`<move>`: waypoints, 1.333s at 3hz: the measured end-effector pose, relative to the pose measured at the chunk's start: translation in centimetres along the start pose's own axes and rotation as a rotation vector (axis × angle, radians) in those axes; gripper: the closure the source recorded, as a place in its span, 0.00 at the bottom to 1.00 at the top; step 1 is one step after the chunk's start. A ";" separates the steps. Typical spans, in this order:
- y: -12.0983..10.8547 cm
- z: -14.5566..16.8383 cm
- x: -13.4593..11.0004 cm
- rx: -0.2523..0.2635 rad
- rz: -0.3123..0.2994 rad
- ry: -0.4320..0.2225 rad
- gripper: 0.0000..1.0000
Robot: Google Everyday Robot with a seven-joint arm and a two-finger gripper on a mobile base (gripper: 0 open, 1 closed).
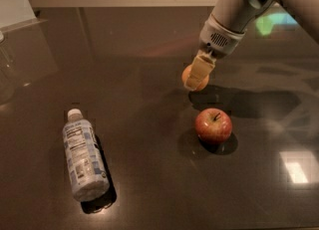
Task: Move orange near apple
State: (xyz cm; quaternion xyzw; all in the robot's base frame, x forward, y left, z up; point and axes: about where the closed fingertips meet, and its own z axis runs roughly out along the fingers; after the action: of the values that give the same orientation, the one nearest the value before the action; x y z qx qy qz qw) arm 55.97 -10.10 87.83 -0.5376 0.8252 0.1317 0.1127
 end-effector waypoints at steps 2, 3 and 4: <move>2.9 1.1 1.1 0.006 0.062 -0.017 0.84; 3.9 2.1 1.4 0.017 0.081 -0.013 0.52; 4.1 2.6 1.6 0.020 0.088 0.000 0.28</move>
Offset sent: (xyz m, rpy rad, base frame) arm -0.0480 0.0067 -0.0187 0.0190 0.0079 -0.1038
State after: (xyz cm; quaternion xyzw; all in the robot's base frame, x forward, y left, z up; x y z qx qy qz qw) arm 51.66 -9.00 85.29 -0.4998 0.8492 0.1286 0.1123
